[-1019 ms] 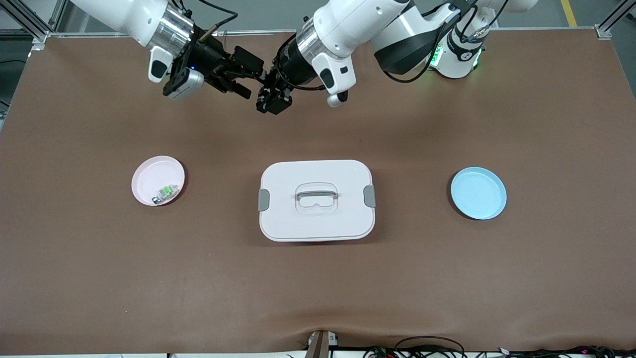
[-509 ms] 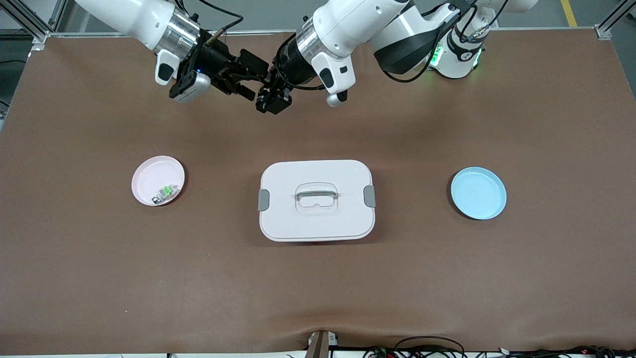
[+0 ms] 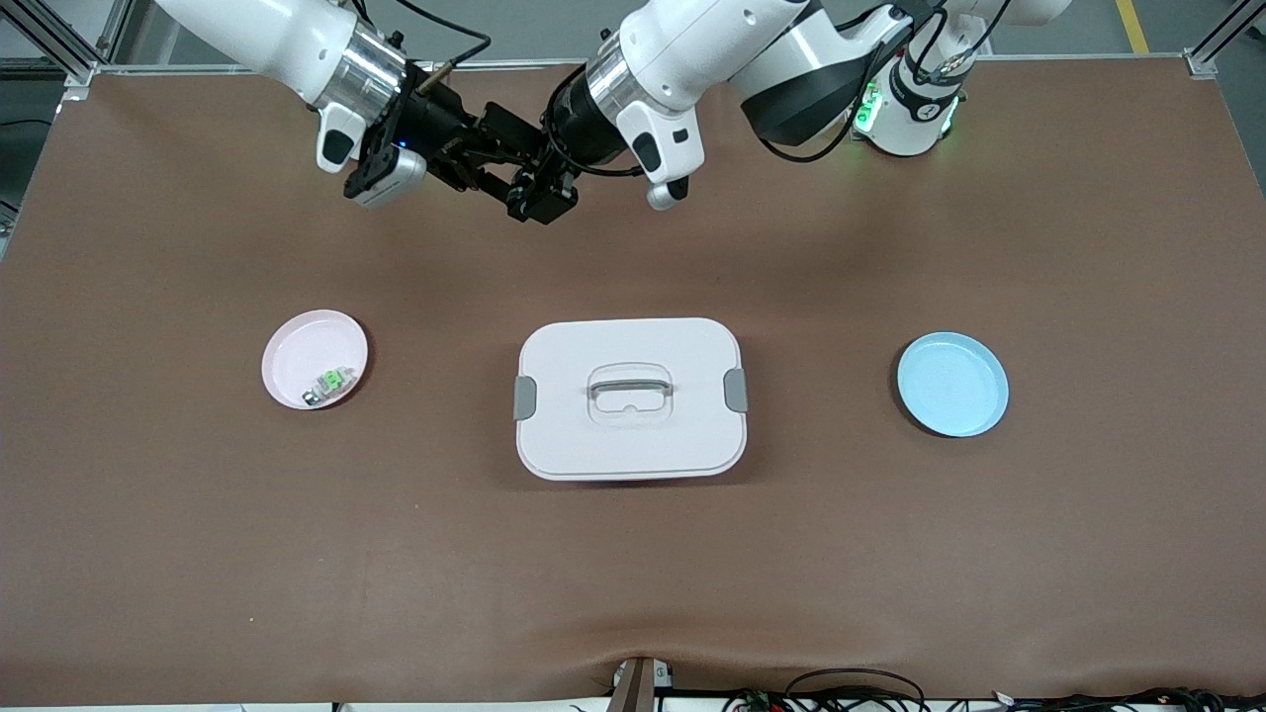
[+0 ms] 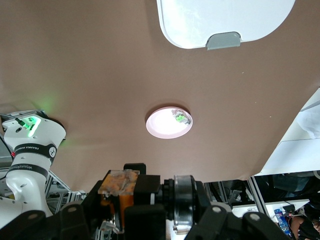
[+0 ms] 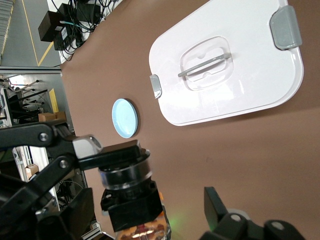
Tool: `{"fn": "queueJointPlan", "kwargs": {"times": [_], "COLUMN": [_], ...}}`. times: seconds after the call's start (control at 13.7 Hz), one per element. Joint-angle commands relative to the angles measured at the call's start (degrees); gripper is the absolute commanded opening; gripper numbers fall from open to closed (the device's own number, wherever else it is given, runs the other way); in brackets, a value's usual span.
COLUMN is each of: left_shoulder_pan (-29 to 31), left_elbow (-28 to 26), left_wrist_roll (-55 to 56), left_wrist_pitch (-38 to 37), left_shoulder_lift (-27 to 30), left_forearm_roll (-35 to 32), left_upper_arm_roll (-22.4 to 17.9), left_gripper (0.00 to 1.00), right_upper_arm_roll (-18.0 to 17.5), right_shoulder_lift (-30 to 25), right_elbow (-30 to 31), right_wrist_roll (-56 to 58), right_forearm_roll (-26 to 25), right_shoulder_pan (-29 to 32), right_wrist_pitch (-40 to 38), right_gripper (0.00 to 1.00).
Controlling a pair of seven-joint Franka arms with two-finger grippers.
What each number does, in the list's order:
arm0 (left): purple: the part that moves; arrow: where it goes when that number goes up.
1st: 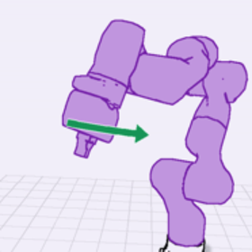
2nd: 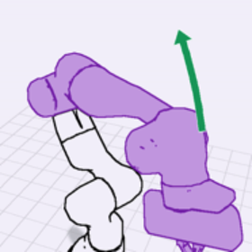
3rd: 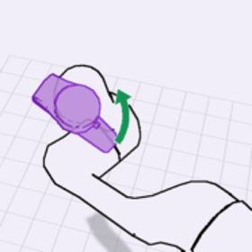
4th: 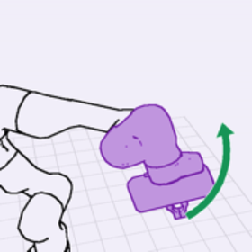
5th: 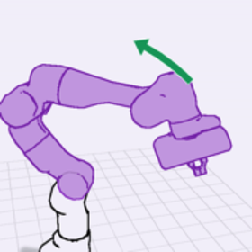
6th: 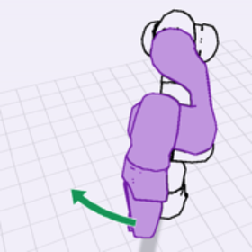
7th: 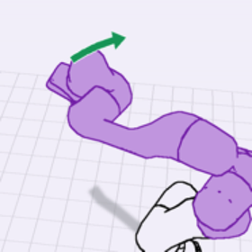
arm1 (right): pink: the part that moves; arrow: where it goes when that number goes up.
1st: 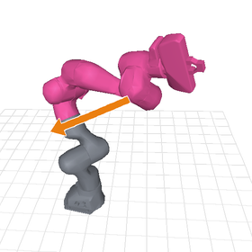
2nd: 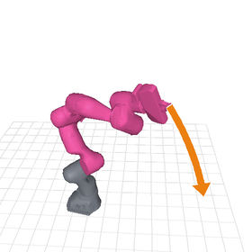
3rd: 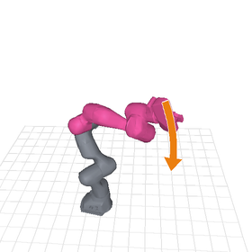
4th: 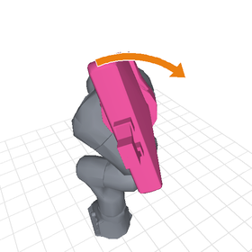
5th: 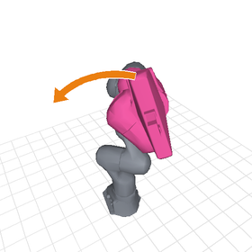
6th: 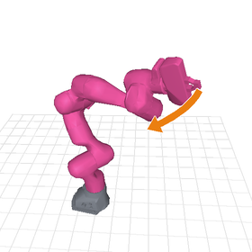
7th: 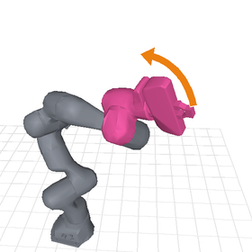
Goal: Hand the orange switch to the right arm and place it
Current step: 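Close the right gripper on the orange switch beside the left gripper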
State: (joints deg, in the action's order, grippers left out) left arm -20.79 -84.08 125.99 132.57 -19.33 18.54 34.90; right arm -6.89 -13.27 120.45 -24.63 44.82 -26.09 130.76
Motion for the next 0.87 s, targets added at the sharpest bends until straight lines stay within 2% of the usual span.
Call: {"fn": "queueJointPlan", "kwargs": {"times": [0.0, 0.07, 0.36, 0.8], "left_shoulder_pan": [-0.8, -0.8, -0.8, -0.7], "left_elbow": [1.3, 1.3, 1.3, 1.3], "left_wrist_roll": [1.5, 1.5, 1.5, 1.5], "left_wrist_pitch": [0.5, 0.5, 0.5, 0.5], "left_shoulder_lift": [-0.7, -0.9, -0.9, -1.0], "left_forearm_roll": [-1.7, -1.7, -1.9, -2.2], "left_upper_arm_roll": [-0.2, -0.2, -0.2, -0.2], "left_gripper": [0.47, 0.47, 0.48, 0.55], "right_upper_arm_roll": [0.5, 0.5, 0.6, 0.6], "right_shoulder_lift": [-0.4, -0.4, -0.3, -0.3], "right_elbow": [-0.2, -0.4, -1.0, -1.1], "right_wrist_roll": [-0.9, -3.3, -5.5, -5.1], "right_forearm_roll": [1.1, 1.1, 1.1, 1.1], "right_shoulder_pan": [-0.9, -0.9, -0.8, -0.8], "right_wrist_pitch": [0.2, 0.1, -0.1, -0.9], "right_gripper": [0.1, 0.0, 0.0, 0.0]}}
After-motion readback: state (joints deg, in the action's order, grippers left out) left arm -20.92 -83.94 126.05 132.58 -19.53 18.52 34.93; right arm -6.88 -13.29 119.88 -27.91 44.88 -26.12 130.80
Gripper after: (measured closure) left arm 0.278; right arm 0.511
